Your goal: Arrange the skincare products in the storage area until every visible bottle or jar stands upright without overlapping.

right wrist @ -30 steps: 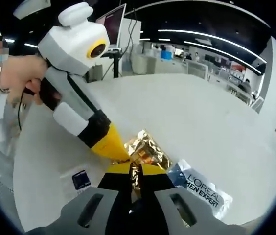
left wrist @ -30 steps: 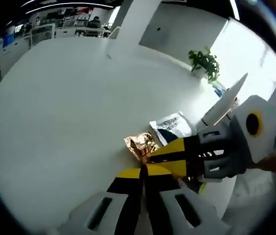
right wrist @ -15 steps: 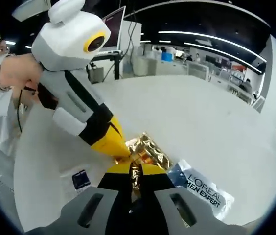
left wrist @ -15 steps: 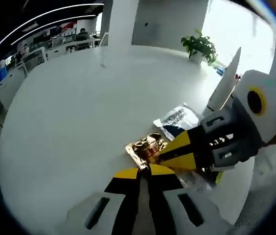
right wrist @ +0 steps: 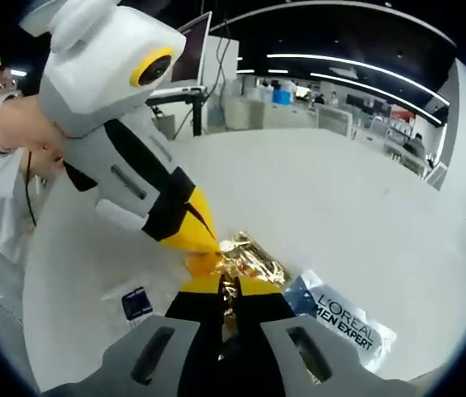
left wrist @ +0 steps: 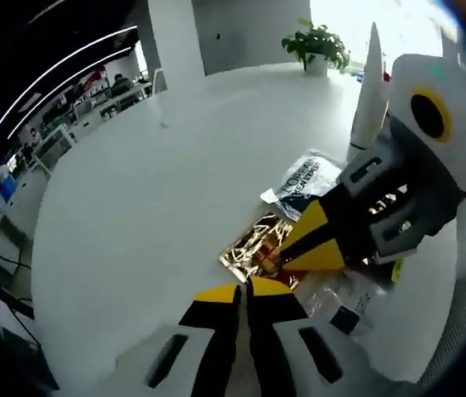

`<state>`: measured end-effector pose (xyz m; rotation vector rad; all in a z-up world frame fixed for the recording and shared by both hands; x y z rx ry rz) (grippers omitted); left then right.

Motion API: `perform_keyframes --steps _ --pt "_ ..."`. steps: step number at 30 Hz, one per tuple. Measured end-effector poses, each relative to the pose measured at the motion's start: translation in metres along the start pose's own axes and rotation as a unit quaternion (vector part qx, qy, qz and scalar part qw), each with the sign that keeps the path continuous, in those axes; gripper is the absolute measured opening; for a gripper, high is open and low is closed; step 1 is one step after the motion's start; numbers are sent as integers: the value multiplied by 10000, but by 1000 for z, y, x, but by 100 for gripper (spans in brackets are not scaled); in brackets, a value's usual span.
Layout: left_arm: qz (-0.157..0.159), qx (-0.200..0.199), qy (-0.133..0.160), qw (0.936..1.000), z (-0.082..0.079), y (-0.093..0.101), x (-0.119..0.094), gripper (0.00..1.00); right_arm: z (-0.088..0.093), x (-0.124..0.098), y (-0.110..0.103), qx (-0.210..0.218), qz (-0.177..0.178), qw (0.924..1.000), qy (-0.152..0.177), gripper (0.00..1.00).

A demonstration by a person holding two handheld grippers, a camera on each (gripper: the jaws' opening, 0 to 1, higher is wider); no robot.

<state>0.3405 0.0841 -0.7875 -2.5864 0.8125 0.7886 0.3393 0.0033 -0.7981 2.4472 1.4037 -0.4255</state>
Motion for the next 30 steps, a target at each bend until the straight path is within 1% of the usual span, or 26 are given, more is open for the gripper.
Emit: perform_keyframes --steps 3,4,5,6,8,9,11,13,15,16,18,19,20,21,22,23,24,26,28,30 --pt "-4 162 -37 9999 -1 -2 1 3 0 0 0 -1 -10 10000 2 6" --pt "-6 323 -39 9995 0 -4 1 1 1 0 0 10 -17 10000 4 6" --pt "-49 635 -43 9980 -2 -6 2 1 1 0 0 13 -18 10000 5 6" --pt "-30 538 -49 9985 -2 -2 2 1 1 0 0 6 -22 10000 8 6" --pt "-86 547 -31 9985 0 -6 4 1 1 0 0 7 -18 10000 7 6" --pt "-91 454 99 9989 -2 -6 3 2 1 0 0 28 -9 10000 8 6" --pt "-139 167 181 9996 -2 -5 -1 6 1 0 1 66 -9 10000 15 6" --pt "-191 198 221 9994 -3 -6 -7 5 2 0 1 111 -12 9999 19 6" --pt "-196 133 274 9993 -2 -6 -13 5 2 0 1 127 -19 9999 14 6" --pt "-205 -29 364 9991 -4 -2 -19 7 2 0 0 134 -21 9999 10 6" --pt "-238 -259 586 9977 -5 -6 -27 11 2 0 1 148 -27 9999 11 6" --pt "-248 -346 631 9971 -5 -6 -31 14 2 0 2 146 -36 9999 11 6" --pt "-256 -360 649 9969 -6 -2 -37 18 2 0 2 176 -43 9998 11 6" --pt "-418 -429 704 9957 -6 -3 -42 23 2 0 2 195 -47 9998 7 6" --pt "-450 -402 757 9953 -6 -3 -47 30 2 0 1 199 -55 9998 -2 6" --pt "-448 -459 762 9950 -5 -2 -50 41 2 0 1 200 -56 9998 -5 6" --pt "-417 -708 742 9938 -3 1 -53 47 2 1 1 205 -55 9998 -10 6" --pt "-386 -899 957 9906 -9 6 -57 59 2 1 2 211 -56 9998 -16 6" --pt "-409 -1075 1118 9870 -15 9 -66 65 2 0 1 233 -51 9997 -18 6" --pt "-346 -1197 1225 9846 -18 12 -69 77 2 0 1 247 -45 9997 -9 6"
Point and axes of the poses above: the point that each gripper's makers call its tool centre point, and the gripper's own axes: x roughly forward along the fingers, y roughly to its right, z roughly out of its underside, the point moved 5 cm from there along -x, roughly backward along the fingers, and after that the axes turned 11 degrees about y, right-handed, at the moved point
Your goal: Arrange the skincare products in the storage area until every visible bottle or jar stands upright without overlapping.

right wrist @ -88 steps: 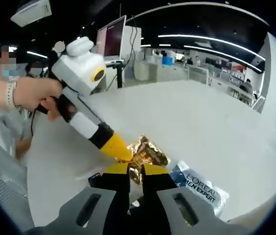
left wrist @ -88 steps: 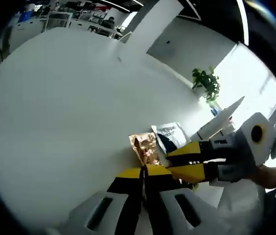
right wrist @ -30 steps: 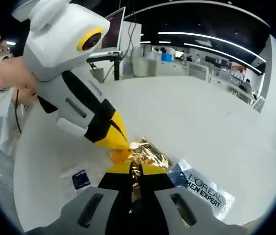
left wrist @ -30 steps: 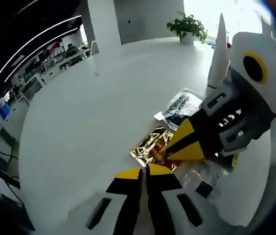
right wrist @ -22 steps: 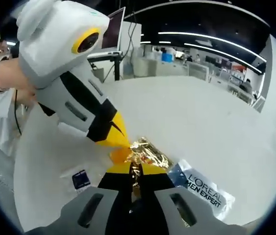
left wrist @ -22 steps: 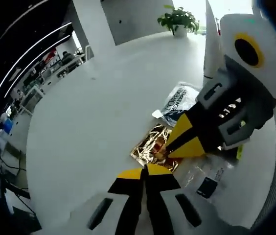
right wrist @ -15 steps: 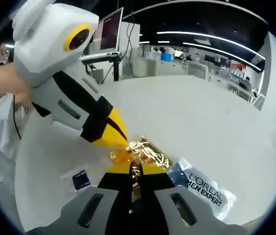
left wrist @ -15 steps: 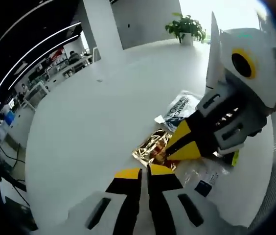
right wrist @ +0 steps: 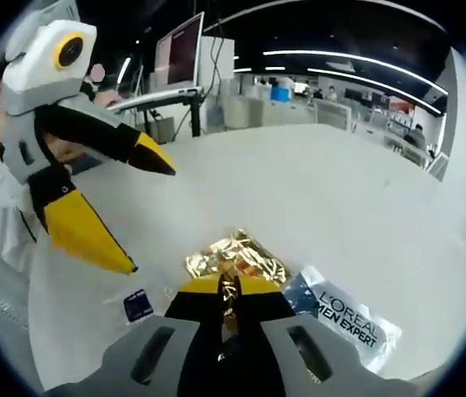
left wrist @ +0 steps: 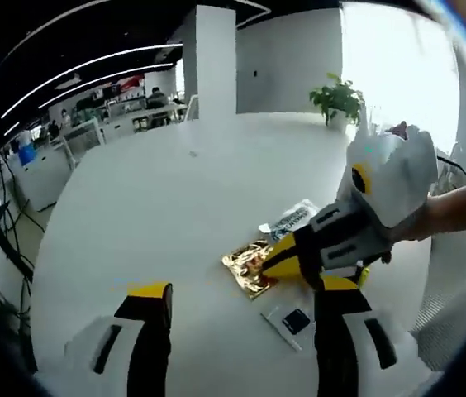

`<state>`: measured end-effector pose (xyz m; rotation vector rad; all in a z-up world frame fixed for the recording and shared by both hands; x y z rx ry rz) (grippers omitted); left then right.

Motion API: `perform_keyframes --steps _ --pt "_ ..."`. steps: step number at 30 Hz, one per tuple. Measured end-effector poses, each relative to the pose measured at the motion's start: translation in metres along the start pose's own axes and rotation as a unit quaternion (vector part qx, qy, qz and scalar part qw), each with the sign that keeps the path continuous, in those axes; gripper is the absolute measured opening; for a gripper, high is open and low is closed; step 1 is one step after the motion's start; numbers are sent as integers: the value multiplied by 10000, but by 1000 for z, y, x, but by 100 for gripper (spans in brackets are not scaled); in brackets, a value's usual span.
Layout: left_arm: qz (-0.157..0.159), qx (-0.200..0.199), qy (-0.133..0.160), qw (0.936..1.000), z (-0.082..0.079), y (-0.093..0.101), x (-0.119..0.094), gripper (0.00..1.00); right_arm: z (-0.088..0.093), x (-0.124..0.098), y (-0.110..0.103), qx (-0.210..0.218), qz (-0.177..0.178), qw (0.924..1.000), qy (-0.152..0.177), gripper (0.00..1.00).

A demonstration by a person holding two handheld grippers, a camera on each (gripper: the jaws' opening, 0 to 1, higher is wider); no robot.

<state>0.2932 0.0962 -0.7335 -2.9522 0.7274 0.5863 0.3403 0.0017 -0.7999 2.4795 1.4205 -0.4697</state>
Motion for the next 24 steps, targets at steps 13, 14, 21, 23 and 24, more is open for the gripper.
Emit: perform_keyframes --steps 13,14,21,23,24 --pt "312 -394 6 9987 -7 18 -12 99 0 1 0 129 59 9999 24 6" --pt "345 -345 -29 9988 -5 19 -13 99 0 1 0 134 54 9999 21 6" --pt "401 -411 -138 9983 -2 27 -25 99 1 1 -1 211 22 9998 70 9" --pt "489 -348 -204 9980 -1 33 -29 99 1 1 -3 207 24 9997 89 10" --pt "471 -240 -199 9984 0 36 -31 99 1 2 -4 192 29 9997 146 11"
Point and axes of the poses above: the point that each gripper's makers call its tool centre point, and the gripper's own axes: x roughly forward along the fingers, y roughly to its right, z roughly out of its underside, the point moved 5 cm from there along -x, roughly backward along the fingers, and after that the axes turned 11 degrees about y, right-handed, at the moved point
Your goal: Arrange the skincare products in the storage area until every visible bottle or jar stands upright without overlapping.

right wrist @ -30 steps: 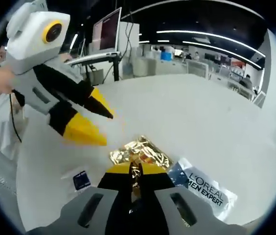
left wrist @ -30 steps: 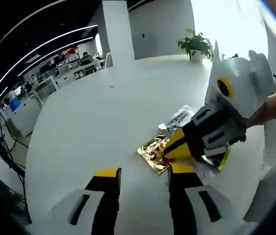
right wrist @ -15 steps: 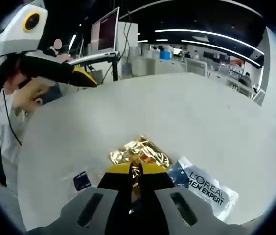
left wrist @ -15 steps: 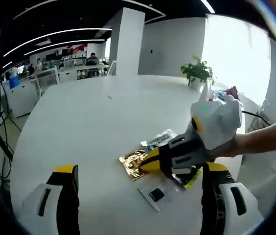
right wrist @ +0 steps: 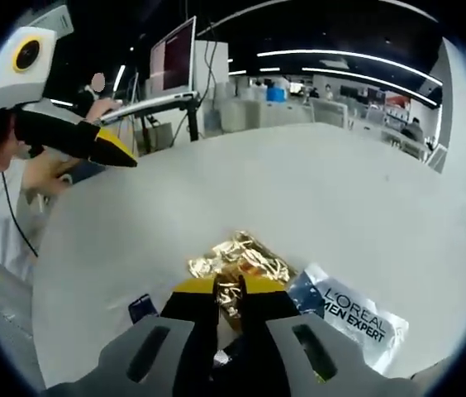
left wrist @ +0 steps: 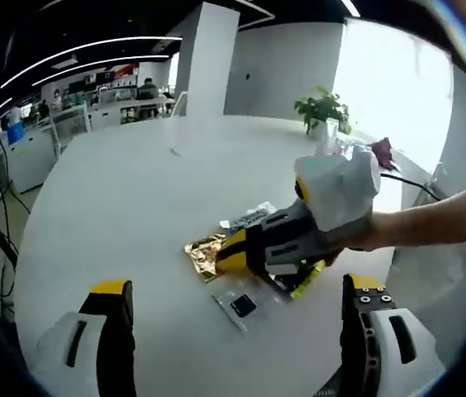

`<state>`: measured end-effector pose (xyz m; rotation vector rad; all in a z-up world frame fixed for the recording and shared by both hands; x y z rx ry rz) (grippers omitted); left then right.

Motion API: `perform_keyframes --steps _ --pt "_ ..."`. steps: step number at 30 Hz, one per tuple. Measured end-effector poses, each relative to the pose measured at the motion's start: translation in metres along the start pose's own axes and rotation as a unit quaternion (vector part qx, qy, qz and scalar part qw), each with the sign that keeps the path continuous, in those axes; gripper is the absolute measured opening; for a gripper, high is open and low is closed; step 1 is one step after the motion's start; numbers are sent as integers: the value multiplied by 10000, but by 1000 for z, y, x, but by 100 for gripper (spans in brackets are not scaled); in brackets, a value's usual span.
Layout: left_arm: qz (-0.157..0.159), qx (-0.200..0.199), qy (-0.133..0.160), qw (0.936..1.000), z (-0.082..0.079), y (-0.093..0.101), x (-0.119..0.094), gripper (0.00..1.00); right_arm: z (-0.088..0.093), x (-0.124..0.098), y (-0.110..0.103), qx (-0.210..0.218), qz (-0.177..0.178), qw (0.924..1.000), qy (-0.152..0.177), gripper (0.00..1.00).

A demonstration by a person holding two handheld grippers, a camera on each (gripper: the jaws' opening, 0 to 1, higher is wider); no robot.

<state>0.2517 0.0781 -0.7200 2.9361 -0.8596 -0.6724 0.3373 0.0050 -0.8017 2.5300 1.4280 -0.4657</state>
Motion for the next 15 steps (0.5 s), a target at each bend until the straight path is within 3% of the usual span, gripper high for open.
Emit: perform_keyframes --steps 10,15 --pt "-83 233 -140 9996 9 -4 -9 98 -23 -16 -8 -179 -30 9996 199 19" --pt "-88 59 103 9999 0 -3 -15 97 -34 -39 -13 -472 36 9983 350 23"
Point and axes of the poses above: the point that each gripper's makers call its tool centre point, and the gripper's own axes: x roughly forward along the fingers, y roughly to its right, z roughly out of its underside, the point moved 5 cm from there along -x, roughly backward along the fingers, and after that the axes turned 11 degrees about y, right-handed, at the moved point
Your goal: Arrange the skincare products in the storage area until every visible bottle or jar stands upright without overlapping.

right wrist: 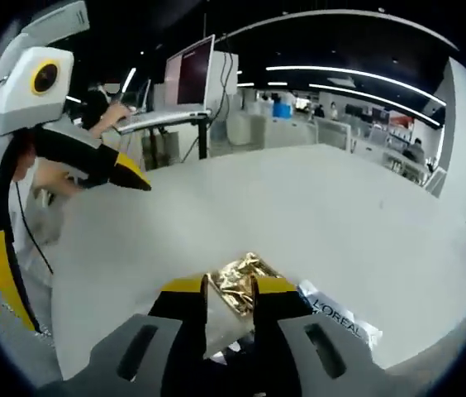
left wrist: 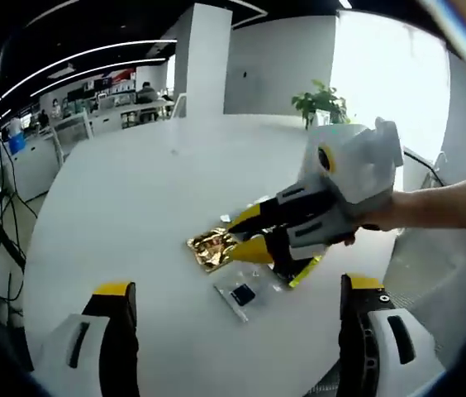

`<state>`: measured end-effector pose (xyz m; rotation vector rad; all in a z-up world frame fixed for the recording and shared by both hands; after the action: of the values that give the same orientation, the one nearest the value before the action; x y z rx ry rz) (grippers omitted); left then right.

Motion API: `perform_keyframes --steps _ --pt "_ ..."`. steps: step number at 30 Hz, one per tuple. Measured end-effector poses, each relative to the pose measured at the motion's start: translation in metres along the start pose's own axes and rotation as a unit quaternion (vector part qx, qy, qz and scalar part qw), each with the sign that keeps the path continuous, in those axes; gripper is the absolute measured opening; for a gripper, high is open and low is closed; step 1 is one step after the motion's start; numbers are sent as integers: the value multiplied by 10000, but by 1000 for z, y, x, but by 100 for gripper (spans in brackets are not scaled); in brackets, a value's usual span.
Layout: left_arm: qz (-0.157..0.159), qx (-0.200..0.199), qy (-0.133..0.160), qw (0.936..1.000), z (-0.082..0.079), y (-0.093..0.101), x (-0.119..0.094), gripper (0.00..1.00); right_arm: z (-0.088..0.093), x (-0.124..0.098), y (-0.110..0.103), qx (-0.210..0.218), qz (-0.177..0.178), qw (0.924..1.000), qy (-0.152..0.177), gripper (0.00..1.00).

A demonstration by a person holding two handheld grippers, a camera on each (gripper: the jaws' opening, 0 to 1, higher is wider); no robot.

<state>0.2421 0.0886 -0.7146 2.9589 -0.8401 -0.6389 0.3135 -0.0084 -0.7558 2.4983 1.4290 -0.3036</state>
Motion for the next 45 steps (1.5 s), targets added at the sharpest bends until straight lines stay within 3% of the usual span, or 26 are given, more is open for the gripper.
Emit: perform_keyframes --steps 5,13,17,22,34,41,45 --pt "-45 262 -39 9996 0 -1 0 98 -15 -22 0 -158 176 9997 54 50" --pt "1 275 1 9996 -5 9 -1 95 -32 -53 -6 -311 152 9994 92 74" --pt "40 308 -5 9995 -4 11 -3 95 -38 -71 -8 -359 152 9992 100 72" --pt "17 360 38 9993 -10 17 -7 95 -46 -98 -2 -566 435 9972 211 75" --pt "2 469 338 9983 -29 26 -19 99 -48 -159 8 -282 985 9945 215 89" --pt "-28 507 272 9983 -27 30 -25 99 -42 -179 13 -69 1185 9927 197 94" --pt "-101 534 380 9978 -30 31 -32 99 -41 -189 13 33 1306 9913 177 99"
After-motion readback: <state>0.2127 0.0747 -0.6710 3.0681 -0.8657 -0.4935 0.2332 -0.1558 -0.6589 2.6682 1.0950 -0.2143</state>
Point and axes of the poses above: the point that each gripper's makers call its tool centre point, and the gripper's own axes: x roughly forward along the fingers, y roughly to its right, z roughly out of its underside, the point moved 5 cm from there along -x, roughly backward along the fingers, and after that the axes turned 11 degrees about y, right-handed, at the moved point
